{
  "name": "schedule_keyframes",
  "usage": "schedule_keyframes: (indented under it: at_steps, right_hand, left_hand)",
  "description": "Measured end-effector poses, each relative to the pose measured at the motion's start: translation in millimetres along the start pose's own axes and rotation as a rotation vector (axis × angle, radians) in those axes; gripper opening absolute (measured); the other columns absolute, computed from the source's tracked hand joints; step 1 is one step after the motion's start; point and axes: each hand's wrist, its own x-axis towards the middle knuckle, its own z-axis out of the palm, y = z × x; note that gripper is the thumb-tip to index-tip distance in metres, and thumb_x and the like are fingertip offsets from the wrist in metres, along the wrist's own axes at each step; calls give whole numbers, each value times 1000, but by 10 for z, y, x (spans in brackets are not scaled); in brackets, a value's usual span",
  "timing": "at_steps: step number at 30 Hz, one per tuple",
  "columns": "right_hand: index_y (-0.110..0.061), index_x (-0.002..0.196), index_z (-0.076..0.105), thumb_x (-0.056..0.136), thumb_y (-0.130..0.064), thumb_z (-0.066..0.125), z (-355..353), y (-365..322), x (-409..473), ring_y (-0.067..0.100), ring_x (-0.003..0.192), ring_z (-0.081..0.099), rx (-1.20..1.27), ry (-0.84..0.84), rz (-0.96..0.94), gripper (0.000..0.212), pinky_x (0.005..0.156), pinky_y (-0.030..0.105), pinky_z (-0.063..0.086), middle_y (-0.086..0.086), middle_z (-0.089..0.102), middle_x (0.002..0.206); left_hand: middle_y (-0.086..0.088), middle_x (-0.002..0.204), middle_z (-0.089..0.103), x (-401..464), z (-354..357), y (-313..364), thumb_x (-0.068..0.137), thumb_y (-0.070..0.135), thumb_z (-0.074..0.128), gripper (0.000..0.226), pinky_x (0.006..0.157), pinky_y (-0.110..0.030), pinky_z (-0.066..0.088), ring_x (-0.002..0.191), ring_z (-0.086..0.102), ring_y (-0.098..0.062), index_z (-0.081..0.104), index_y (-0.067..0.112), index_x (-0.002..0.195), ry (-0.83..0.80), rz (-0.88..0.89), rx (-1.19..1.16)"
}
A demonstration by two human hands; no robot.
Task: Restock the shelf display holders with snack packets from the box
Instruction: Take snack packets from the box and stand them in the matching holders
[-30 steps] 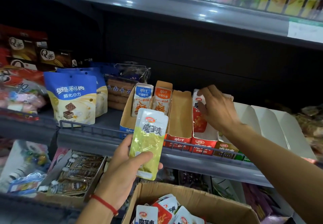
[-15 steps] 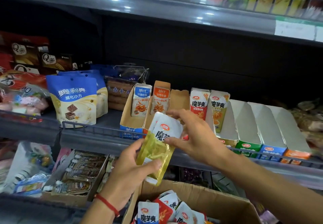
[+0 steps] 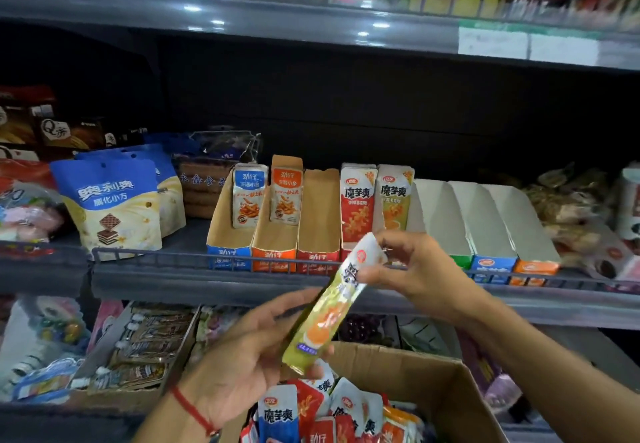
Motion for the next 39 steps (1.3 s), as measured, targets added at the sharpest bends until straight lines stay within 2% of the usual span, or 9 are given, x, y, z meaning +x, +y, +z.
schedule_keyframes:
  at_steps: [2, 6, 10, 14, 17, 22, 25, 33, 39]
  right_hand:
    - [-15, 103, 70, 86, -27, 73, -108, 19, -143, 13, 100, 73, 119, -11, 52, 21, 80, 30, 61, -11, 75, 106]
    - [-18, 103, 68, 91, -28, 72, -244, 57, -358, 10, 80, 72, 39, -3, 86, 16, 64, 27, 58, -12, 76, 98]
    - [-26, 100, 72, 90, -33, 74, -311, 75, -463, 2, 86, 69, -50, 68, 30, 12, 67, 21, 55, -21, 71, 92]
    - [-29, 99, 73, 86, -30, 79, -359, 230, -560, 9, 85, 71, 68, 251, 65, 14, 73, 41, 61, -12, 75, 93]
    - [-38, 114, 64, 86, -29, 79, -515, 426, -620, 6, 93, 69, 148, 398, 126, 33, 80, 37, 61, -21, 70, 102]
    - [-32, 106, 72, 94, -23, 71, -744, 731, -822, 9, 92, 71, 282, 584, 188, 15, 87, 42, 60, -11, 74, 97]
    - [-29, 100, 74, 94, -16, 70, -746, 845, -852, 17, 84, 73, 314, 579, 217, 14, 84, 46, 60, -4, 76, 90]
    - [-30, 96, 72, 97, -14, 67, -761, 958, -854, 12, 75, 70, 282, 559, 246, 17, 77, 37, 61, -5, 75, 80]
    - [-37, 94, 69, 98, -22, 66, -773, 1018, -897, 2, 81, 68, 125, 507, 273, 16, 77, 21, 58, -18, 73, 84]
  left_hand:
    - [-25, 127, 67, 38, 62, -42, 88, 20, 71, 30, 88, -51, 57, 104, 69, -38, 76, 13, 116, 189, 93, 124]
    - [-5, 122, 73, 98, 377, 104, 90, 26, 60, 36, 102, -48, 50, 118, 67, -24, 69, 18, 124, 310, 291, 461]
    - [20, 119, 68, 372, 1006, 219, 92, 39, 69, 36, 90, -23, 56, 113, 63, 1, 60, 44, 127, 141, 380, 1125]
    - [21, 93, 64, 749, 1399, 332, 96, 38, 65, 7, 69, -8, 40, 87, 57, 6, 67, 35, 101, 226, 586, 1636]
    - [20, 80, 68, 1066, 1515, 581, 92, 28, 73, 11, 68, -12, 49, 77, 65, 4, 66, 33, 85, 308, 645, 1575]
    - [-3, 78, 77, 1811, 1325, 1073, 87, 19, 79, 8, 66, -40, 58, 70, 71, -15, 73, 23, 84, 509, 615, 1249]
    - [-9, 84, 77, 2231, 1282, 1168, 85, 20, 79, 7, 59, -35, 58, 66, 70, -24, 73, 20, 82, 603, 559, 1171]
    - [-1, 98, 76, 2775, 1209, 1230, 87, 26, 78, 10, 85, -37, 59, 92, 72, -20, 71, 27, 95, 667, 542, 1482]
    - [6, 91, 68, 2783, 1153, 1140, 85, 24, 81, 12, 70, -28, 46, 86, 64, -15, 71, 23, 92, 495, 475, 1839]
